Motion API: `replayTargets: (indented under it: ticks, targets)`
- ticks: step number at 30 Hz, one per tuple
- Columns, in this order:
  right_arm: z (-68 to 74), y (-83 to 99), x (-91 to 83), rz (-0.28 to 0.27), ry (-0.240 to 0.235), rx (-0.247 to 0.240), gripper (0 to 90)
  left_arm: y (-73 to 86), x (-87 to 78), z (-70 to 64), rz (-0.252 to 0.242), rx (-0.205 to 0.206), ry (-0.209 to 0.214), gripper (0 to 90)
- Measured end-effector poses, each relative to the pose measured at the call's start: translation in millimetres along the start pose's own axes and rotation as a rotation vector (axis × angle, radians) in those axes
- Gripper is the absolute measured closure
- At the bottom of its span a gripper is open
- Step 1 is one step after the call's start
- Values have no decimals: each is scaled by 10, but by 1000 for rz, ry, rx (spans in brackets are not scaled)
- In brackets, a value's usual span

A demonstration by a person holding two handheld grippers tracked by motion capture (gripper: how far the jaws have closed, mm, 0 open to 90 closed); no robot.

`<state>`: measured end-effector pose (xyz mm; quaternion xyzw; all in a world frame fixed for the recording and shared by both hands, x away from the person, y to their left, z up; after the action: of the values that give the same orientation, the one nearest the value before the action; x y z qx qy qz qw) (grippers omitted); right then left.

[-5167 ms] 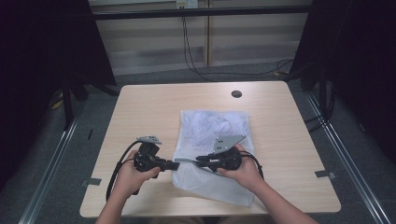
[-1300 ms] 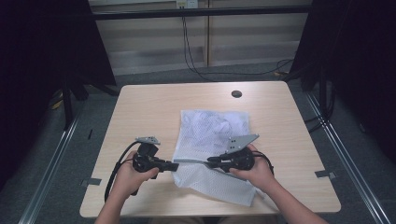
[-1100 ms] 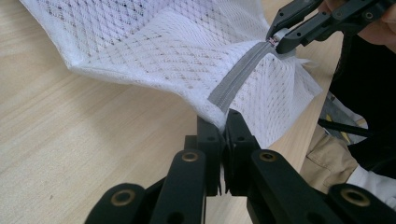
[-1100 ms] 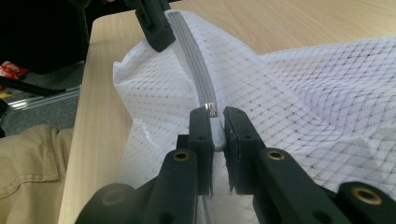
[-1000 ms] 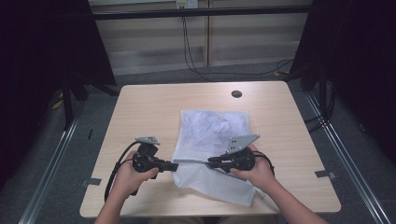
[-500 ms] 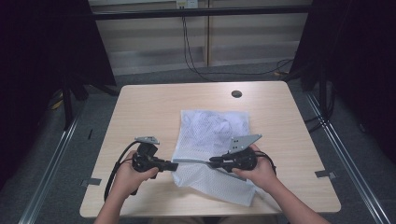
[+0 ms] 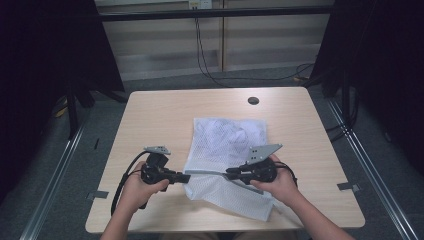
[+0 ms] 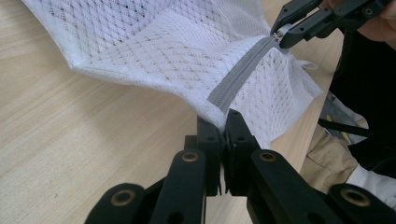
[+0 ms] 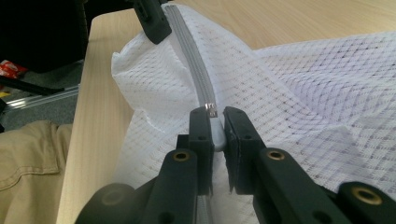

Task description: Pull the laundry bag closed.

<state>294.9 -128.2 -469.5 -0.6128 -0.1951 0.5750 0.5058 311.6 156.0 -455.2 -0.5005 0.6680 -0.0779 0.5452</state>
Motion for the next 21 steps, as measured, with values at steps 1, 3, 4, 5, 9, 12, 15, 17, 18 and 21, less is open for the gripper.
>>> replayTargets:
  ticks: [1,3,4,5,9,12,15,17,18,21]
  targets:
    - [-3,1,-1,-1,0,-1,819,1,1,0,1,2,0,871]
    - [-1,2,1,6,5,-3,819,1,4,-3,1,-1,-5,871]
    - [0,4,0,5,2,1,819,2,2,-1,4,4,-4,871]
    - [-2,5,0,3,2,0,820,1,2,-2,4,4,-3,871]
    - [-8,10,-8,5,3,-5,819,2,2,0,-1,-1,-1,871]
    - [-21,25,-29,5,7,-4,820,5,-9,7,4,3,-13,871]
    - [-30,36,-53,4,11,3,819,5,-11,10,3,4,-14,871]
    - [-34,41,-61,1,12,1,820,4,-4,3,-2,-1,-1,871]
    - [-34,42,-62,2,14,-1,819,4,-3,2,-1,-3,-12,871]
    - [-28,46,-57,3,13,-1,819,7,-12,8,7,2,-17,871]
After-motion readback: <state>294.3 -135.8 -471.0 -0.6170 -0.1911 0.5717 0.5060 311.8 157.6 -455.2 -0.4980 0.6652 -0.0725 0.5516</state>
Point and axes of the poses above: each handheld gripper's, and its own axes: x roughly forward along the jaws, y roughly out of its underside, z roughly to its left, the point moved 3 cm from there along x, roughly forward along the jaws, and after that the axes turned 5 degrees about x, right-handed, at the moved point
